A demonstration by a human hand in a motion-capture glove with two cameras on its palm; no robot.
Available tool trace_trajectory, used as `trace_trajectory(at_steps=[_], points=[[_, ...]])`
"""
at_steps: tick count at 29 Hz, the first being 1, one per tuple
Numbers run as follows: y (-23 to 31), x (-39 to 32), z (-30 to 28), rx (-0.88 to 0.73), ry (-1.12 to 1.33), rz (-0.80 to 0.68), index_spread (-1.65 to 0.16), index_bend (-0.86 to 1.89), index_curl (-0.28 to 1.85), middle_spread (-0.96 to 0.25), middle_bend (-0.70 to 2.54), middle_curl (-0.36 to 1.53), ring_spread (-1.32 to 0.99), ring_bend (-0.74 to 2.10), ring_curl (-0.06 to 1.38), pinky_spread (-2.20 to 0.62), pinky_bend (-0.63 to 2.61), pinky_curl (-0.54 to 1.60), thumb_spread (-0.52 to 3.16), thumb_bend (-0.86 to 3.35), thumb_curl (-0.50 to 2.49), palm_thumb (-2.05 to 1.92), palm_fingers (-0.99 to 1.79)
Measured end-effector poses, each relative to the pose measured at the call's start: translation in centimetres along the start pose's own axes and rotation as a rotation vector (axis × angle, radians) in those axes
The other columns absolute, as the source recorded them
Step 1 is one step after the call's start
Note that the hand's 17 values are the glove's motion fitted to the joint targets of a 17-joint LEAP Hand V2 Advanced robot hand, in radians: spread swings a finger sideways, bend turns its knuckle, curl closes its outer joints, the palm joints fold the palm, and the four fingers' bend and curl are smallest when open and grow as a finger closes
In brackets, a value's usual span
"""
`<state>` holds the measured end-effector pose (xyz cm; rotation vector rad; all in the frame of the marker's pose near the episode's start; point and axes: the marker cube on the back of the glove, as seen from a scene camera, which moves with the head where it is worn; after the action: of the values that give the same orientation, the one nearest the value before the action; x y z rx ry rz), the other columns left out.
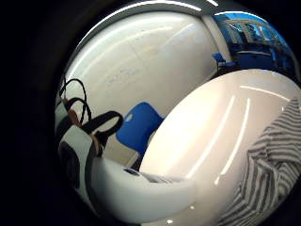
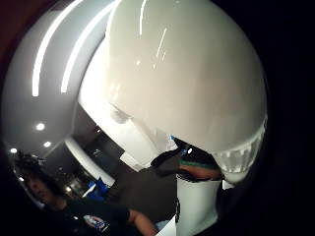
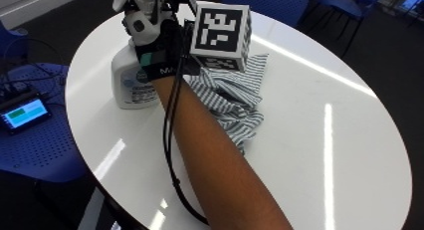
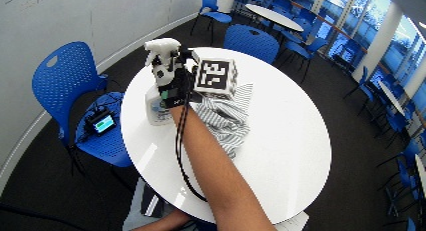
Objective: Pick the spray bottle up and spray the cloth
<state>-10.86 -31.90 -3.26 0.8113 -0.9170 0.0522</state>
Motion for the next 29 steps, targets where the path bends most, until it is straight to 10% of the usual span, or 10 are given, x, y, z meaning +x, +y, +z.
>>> trace_trajectory(at_steps=[29], points=[[6.1,4.9,4.9,-0.22,0.086,0.24,-0.32,0.1,0.42,-0.21,0.56,0.47,-0.18,0.55,0.38,-0.06,0.29,0.34,1.01,-0.07,0.51,0.57,0.93]])
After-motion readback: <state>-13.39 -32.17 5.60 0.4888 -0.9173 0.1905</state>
